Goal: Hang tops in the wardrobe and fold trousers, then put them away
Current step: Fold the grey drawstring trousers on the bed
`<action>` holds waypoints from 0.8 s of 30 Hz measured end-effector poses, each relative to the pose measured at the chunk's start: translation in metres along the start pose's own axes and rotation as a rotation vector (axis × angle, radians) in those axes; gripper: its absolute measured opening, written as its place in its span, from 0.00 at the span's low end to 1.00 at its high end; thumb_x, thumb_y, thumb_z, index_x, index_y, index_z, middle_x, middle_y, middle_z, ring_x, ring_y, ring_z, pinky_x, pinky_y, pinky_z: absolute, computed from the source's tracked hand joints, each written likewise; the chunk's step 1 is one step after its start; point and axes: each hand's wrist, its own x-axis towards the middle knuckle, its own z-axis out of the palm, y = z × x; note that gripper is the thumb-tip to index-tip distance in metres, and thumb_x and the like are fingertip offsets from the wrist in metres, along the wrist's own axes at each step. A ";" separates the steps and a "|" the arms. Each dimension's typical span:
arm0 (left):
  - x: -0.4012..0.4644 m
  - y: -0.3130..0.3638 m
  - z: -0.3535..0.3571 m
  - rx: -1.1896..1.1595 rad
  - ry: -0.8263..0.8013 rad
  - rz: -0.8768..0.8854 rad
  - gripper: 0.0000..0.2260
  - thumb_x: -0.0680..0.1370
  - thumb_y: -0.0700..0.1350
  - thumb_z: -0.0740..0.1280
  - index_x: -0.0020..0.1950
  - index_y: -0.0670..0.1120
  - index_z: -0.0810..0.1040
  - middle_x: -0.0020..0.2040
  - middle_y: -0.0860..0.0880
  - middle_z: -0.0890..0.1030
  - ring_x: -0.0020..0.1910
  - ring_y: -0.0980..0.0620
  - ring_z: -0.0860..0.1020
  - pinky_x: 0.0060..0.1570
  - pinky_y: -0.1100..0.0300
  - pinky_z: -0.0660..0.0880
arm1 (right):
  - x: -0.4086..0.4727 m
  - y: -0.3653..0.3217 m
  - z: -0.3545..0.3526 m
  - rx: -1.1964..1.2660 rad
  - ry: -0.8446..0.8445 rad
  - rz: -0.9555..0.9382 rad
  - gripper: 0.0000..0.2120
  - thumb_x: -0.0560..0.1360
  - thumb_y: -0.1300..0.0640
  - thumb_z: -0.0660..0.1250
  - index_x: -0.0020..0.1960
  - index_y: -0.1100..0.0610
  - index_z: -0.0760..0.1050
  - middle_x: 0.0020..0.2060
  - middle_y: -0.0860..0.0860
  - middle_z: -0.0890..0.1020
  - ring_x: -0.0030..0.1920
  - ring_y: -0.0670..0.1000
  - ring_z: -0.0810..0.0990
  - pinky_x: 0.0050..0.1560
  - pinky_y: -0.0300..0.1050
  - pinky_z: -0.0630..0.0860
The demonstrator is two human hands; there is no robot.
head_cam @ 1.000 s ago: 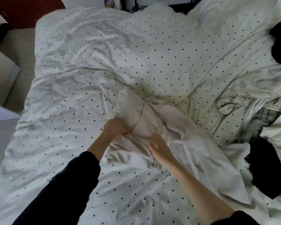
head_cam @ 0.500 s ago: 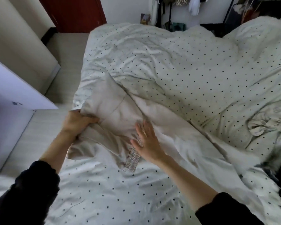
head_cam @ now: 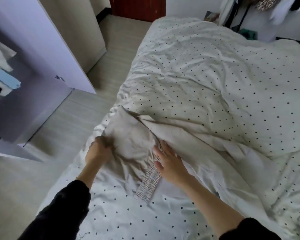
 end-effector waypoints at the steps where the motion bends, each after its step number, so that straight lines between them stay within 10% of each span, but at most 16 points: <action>1: -0.001 -0.001 0.011 0.009 0.014 -0.001 0.24 0.77 0.48 0.64 0.71 0.43 0.64 0.67 0.37 0.70 0.65 0.37 0.69 0.63 0.47 0.67 | -0.005 0.004 -0.001 0.021 0.054 -0.014 0.26 0.81 0.52 0.55 0.77 0.48 0.53 0.77 0.50 0.48 0.76 0.50 0.51 0.72 0.53 0.59; 8: -0.052 0.063 0.112 0.099 -0.120 0.441 0.26 0.82 0.45 0.54 0.77 0.44 0.49 0.77 0.39 0.51 0.75 0.39 0.51 0.73 0.47 0.53 | -0.071 0.064 -0.005 0.028 0.523 0.320 0.21 0.72 0.64 0.69 0.64 0.62 0.73 0.61 0.58 0.77 0.60 0.60 0.77 0.53 0.53 0.76; 13: -0.100 0.110 0.161 0.341 -0.065 0.662 0.29 0.80 0.53 0.57 0.77 0.55 0.46 0.78 0.45 0.43 0.76 0.41 0.41 0.68 0.33 0.42 | -0.110 0.129 -0.002 0.008 0.317 0.672 0.35 0.75 0.46 0.65 0.76 0.55 0.56 0.73 0.53 0.62 0.71 0.55 0.64 0.64 0.54 0.67; 17: -0.128 0.140 0.179 0.417 -0.003 0.987 0.33 0.72 0.37 0.67 0.74 0.53 0.63 0.77 0.39 0.53 0.75 0.37 0.48 0.65 0.29 0.41 | -0.128 0.169 0.003 0.007 0.200 0.801 0.42 0.71 0.41 0.66 0.76 0.52 0.50 0.75 0.49 0.57 0.74 0.52 0.57 0.68 0.56 0.62; 24: -0.136 0.188 0.205 0.585 -0.080 1.121 0.26 0.76 0.50 0.61 0.74 0.57 0.60 0.75 0.54 0.59 0.76 0.49 0.47 0.68 0.37 0.35 | -0.160 0.246 0.005 -0.029 -0.062 0.863 0.16 0.78 0.52 0.58 0.64 0.53 0.70 0.60 0.50 0.76 0.64 0.53 0.71 0.69 0.56 0.60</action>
